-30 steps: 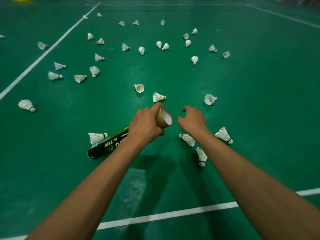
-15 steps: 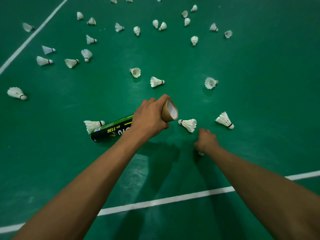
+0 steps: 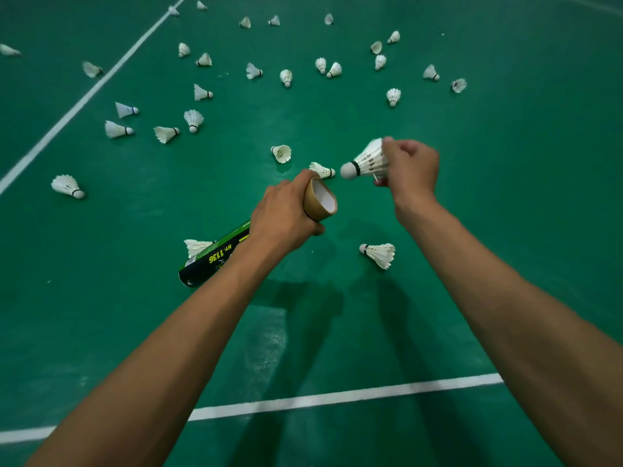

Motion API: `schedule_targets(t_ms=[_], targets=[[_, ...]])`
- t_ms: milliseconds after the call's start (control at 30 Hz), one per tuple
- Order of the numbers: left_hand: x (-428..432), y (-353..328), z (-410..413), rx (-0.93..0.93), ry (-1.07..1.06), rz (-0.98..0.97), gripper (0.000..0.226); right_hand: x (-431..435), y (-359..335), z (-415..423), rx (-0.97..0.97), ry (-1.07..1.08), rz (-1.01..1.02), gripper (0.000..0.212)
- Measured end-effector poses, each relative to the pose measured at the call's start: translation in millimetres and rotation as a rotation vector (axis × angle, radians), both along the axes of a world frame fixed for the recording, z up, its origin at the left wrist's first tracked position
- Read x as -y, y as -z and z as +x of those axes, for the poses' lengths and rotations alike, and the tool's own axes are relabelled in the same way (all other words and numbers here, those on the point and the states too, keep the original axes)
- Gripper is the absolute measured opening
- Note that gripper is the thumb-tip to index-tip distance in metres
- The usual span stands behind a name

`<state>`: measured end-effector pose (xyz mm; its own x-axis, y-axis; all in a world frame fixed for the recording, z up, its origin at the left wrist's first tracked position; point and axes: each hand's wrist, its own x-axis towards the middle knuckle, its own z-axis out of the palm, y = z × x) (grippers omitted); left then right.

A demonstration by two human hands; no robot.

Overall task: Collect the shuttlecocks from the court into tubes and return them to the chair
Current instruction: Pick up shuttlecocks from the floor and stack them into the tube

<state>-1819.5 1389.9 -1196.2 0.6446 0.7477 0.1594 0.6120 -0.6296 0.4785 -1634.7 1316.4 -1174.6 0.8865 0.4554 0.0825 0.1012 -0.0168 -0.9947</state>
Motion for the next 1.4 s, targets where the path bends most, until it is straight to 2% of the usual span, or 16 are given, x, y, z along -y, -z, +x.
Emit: schedule_targets(t_ms=[100,200,267,333,400,467,567,700,900,1000,1067,1167,1200,1267,1333,1400], targets=[[-7,-10,-9,0.055,-0.040,-0.005,0.080,-10,-30,-31,0.318,-0.146,0.009,0.029],[-11,-20,-15,0.127,-0.087,0.000,0.078,-14,-33,-67,0.589,-0.440,-0.178,0.033],[-13,-25,-18,0.131,-0.100,0.010,0.076,-14,-32,-86,0.511,-0.726,-0.288,0.043],[-12,-26,-20,0.111,-0.082,0.022,0.074,-14,-30,-93,0.403,-0.858,-0.340,0.056],[-12,-26,-21,0.105,-0.081,0.022,0.077,-14,-31,-92,0.405,-0.822,-0.327,0.060],[-11,-28,-21,0.135,-0.100,-0.006,0.080,-13,-36,-88,0.507,-0.659,-0.261,0.059],[-12,-32,-18,0.195,-0.109,-0.026,0.078,-8,-54,-76,0.406,-0.452,-0.090,0.059],[-8,-36,-13,0.195,-0.084,0.007,0.074,-5,-66,-69,0.391,-0.631,-0.130,0.061],[-6,-35,-11,0.115,-0.086,0.072,0.077,-4,-60,-67,0.328,-0.725,-0.240,0.055],[-8,-39,-11,0.136,-0.096,0.085,0.077,-6,-56,-66,0.435,-0.620,-0.240,0.055],[-8,-44,-9,0.150,-0.097,0.086,0.075,-9,-54,-69,0.524,-0.552,-0.253,0.063],[-4,-49,-5,0.129,-0.074,0.101,0.061,-9,-50,-80,0.647,-0.580,-0.376,0.068],[-2,-49,-4,0.119,-0.063,0.114,0.055,-10,-48,-85,0.596,-0.628,-0.398,0.063],[-2,-44,-5,0.114,-0.048,0.127,0.051,-13,-42,-93,0.330,-0.747,-0.390,0.061],[-2,-37,-7,0.086,-0.025,0.129,0.057,-15,-37,-94,0.105,-0.822,-0.421,0.068],[-1,-30,-6,0.042,0.014,0.125,0.065,-15,-33,-89,-0.005,-0.863,-0.441,0.070]])
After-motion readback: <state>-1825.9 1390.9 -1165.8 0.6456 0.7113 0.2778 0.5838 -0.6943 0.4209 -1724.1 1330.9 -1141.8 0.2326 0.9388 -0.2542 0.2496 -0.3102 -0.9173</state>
